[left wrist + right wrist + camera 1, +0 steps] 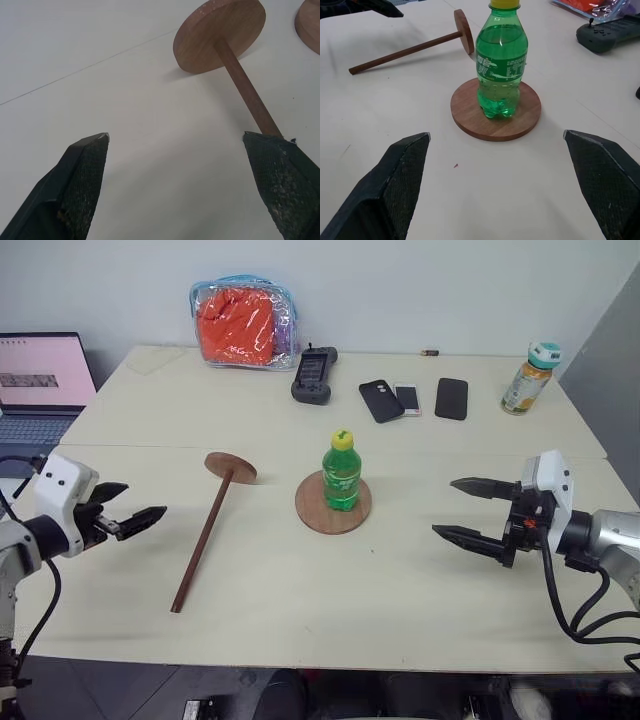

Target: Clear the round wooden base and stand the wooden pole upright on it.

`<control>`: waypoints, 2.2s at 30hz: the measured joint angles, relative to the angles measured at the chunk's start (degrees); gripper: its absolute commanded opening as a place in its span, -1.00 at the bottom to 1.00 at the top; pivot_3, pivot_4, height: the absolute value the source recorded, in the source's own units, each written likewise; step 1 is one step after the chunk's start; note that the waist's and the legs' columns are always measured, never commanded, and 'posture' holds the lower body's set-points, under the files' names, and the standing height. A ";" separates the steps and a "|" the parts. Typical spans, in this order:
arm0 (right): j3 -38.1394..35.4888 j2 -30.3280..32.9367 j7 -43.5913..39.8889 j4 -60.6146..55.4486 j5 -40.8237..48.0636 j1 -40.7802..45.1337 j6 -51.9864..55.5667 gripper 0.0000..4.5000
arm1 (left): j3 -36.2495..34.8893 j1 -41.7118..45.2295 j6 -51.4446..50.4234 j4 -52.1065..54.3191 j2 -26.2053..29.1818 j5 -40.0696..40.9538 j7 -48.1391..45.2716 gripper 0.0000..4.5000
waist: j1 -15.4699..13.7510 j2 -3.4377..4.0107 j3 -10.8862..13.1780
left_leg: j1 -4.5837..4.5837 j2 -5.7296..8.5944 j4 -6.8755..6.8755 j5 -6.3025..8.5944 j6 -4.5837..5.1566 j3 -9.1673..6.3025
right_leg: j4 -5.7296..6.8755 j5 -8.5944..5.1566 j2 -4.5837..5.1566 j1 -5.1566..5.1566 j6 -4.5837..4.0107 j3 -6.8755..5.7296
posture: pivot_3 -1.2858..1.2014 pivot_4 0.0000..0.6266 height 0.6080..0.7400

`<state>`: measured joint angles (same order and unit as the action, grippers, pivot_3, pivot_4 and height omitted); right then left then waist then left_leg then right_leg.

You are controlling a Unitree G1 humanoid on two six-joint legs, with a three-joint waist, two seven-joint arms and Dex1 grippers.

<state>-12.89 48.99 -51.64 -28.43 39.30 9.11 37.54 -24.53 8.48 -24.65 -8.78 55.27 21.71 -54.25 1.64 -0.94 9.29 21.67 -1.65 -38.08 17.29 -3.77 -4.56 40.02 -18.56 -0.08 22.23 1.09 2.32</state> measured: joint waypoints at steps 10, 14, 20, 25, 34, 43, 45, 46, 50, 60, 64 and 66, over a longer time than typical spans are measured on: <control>0.04 -0.25 0.46 -0.03 -0.40 -1.37 -1.79 1.00 | 2.75 -0.30 3.54 -0.26 0.98 -3.32 -1.24 0.97 | 0.03 0.00 0.00 | 0.00 0.01 0.00 0.00 0.00 0.01 | 0.00 0.00 -0.01 0.00 0.00 0.02 | 0.03 -0.52 1.00; 0.07 -0.21 0.47 -0.02 -0.16 -1.52 -1.53 1.00 | 2.46 2.22 4.70 -1.00 0.71 -2.79 -0.61 0.97 | -0.07 -0.01 0.00 | 0.02 0.01 -0.01 0.00 0.00 0.01 | 0.00 0.00 -0.01 0.00 0.00 0.01 | 0.03 -0.52 1.00; 0.04 -0.20 0.72 0.31 0.08 -1.24 -0.90 1.00 | 2.26 0.09 6.28 3.32 0.85 -1.61 -3.93 0.97 | 0.04 0.00 0.00 | 0.02 -0.01 0.00 0.00 0.00 0.02 | -0.02 0.00 -0.01 0.01 0.00 0.02 | 0.03 -0.52 1.00; 1.60 -1.01 1.51 -0.32 0.24 0.30 -0.33 1.00 | 4.26 2.04 0.63 14.10 1.49 4.25 -7.80 0.97 | -0.12 -0.02 0.01 | 0.07 -0.01 -0.06 0.00 0.00 -0.01 | -0.01 0.00 -0.01 -0.01 0.00 0.00 | 0.03 -0.52 1.00; 14.17 -14.99 12.94 2.53 -10.76 5.90 -5.23 1.00 | 16.66 6.37 -3.45 22.58 0.55 7.87 -13.51 0.97 | 0.38 0.06 0.06 | -0.01 0.05 -0.03 0.00 -0.01 0.09 | 0.12 0.00 -0.45 0.06 -0.01 0.12 | 0.03 -0.52 1.00; 22.93 -28.12 19.09 15.51 -20.10 13.39 -9.48 1.00 | 21.31 12.49 -1.74 19.27 -2.28 6.07 -14.69 0.97 | 0.30 0.06 0.05 | 0.06 0.01 -0.03 -0.01 -0.01 0.08 | 0.06 0.00 -0.50 0.12 -0.01 0.10 | 0.03 -0.52 1.00; 23.34 -29.14 19.07 16.44 -20.25 13.59 -9.66 1.00 | 21.58 12.49 -1.35 19.20 -2.28 5.97 -15.13 0.97 | 0.29 0.06 0.05 | 0.07 0.01 -0.04 -0.01 -0.01 0.07 | 0.06 0.00 -0.49 0.12 -0.01 0.10 | 0.03 -0.52 1.00; 23.61 -29.95 18.97 17.70 -20.47 14.28 -10.10 1.00 | 21.63 12.50 -1.11 19.02 -2.28 5.77 -15.25 0.97 | 0.29 0.06 0.05 | 0.06 0.01 -0.04 -0.01 -0.01 0.08 | 0.06 0.00 -0.49 0.12 -0.01 0.10 | 0.03 -0.52 1.00; 24.34 -33.41 18.78 22.39 -21.63 17.17 -12.05 1.00 | 21.92 12.52 -0.84 18.90 -2.28 5.07 -15.40 0.97 | 0.36 0.06 0.05 | 0.01 0.00 -0.04 -0.01 -0.01 0.06 | 0.12 0.00 -0.50 0.12 -0.01 0.09 | 0.03 -0.52 1.00; 24.49 -38.45 16.38 32.30 -22.62 22.38 -16.00 1.00 | 21.87 11.72 -0.80 18.93 -2.76 4.79 -14.95 0.97 | 0.51 0.07 0.05 | 0.01 -0.02 -0.03 0.00 -0.01 0.05 | 0.14 0.00 -0.49 0.13 -0.01 0.09 | 0.03 -0.52 1.00; 24.47 -40.61 15.96 36.39 -23.00 23.73 -18.29 1.00 | 21.81 11.27 -0.82 18.93 -2.77 4.78 -14.12 0.97 | 0.80 0.07 0.06 | 0.02 -0.02 -0.04 -0.01 -0.01 0.04 | 0.14 0.00 -0.48 0.13 -0.01 0.09 | 0.03 -0.52 1.00; 24.47 -41.50 15.72 38.46 -23.52 24.32 -19.65 1.00 | 21.77 11.11 -0.82 18.95 -2.77 4.78 -13.81 0.97 | 0.88 0.07 0.06 | 0.01 -0.01 -0.03 -0.01 -0.01 0.05 | 0.15 0.00 -0.42 0.13 -0.01 0.10 | 0.03 -0.52 1.00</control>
<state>11.58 7.49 -35.91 10.03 15.78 33.43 17.89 -2.76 19.59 -25.48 10.17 52.50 26.49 -68.06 2.52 -0.87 9.35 21.68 -1.66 -38.11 17.28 -3.78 -4.51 40.16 -18.56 -0.51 22.36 1.09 2.42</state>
